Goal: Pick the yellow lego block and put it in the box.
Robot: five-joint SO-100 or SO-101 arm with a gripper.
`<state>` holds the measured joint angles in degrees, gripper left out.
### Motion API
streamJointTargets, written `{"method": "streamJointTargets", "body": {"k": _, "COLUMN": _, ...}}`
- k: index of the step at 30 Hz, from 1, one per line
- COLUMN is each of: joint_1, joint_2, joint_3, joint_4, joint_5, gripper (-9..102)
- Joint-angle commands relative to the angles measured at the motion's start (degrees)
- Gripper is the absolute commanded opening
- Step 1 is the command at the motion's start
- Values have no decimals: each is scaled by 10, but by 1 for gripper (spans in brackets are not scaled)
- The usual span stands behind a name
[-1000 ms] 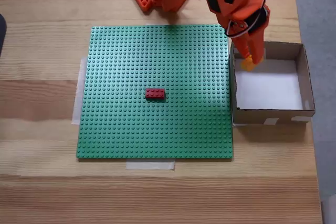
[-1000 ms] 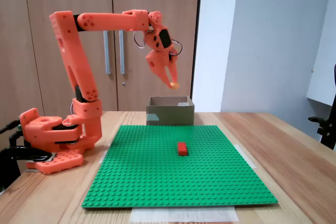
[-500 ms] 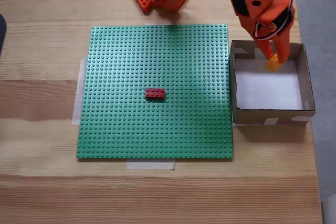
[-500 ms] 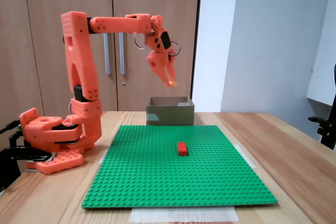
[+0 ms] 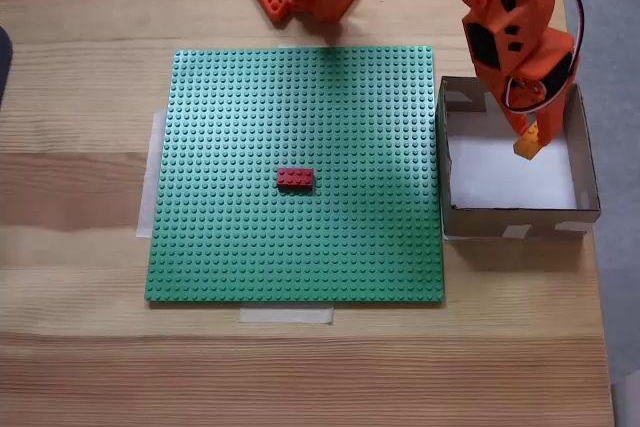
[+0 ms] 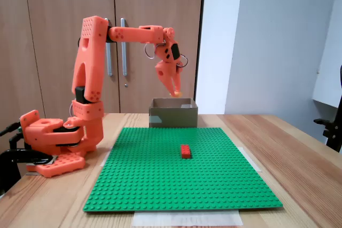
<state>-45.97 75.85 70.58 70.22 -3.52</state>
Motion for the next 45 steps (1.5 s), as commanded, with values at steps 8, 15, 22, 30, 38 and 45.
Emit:
{"method": "streamJointTargets", "body": {"k": 8, "joint_1": 5, "joint_2": -46, "joint_3": -56, "joint_4": 5, "joint_5": -4, "gripper": -1}}
{"method": "streamJointTargets", "body": {"k": 15, "joint_1": -6, "joint_2": -70, "joint_3": -78, "joint_4": 4, "joint_5": -11, "gripper": -1}}
{"method": "streamJointTargets", "body": {"k": 22, "joint_1": -21, "joint_2": -83, "joint_3": -85, "joint_4": -2, "joint_5": -11, "gripper": -1}}
{"method": "streamJointTargets", "body": {"k": 30, "joint_1": -30, "joint_2": -87, "joint_3": -91, "joint_4": -4, "joint_5": -7, "gripper": -1}}
{"method": "streamJointTargets", "body": {"k": 38, "joint_1": -29, "joint_2": -90, "joint_3": -91, "joint_4": -7, "joint_5": -12, "gripper": -1}}
{"method": "streamJointTargets", "body": {"k": 45, "joint_1": -18, "joint_2": -91, "joint_3": -90, "joint_4": -11, "joint_5": -5, "gripper": -1}}
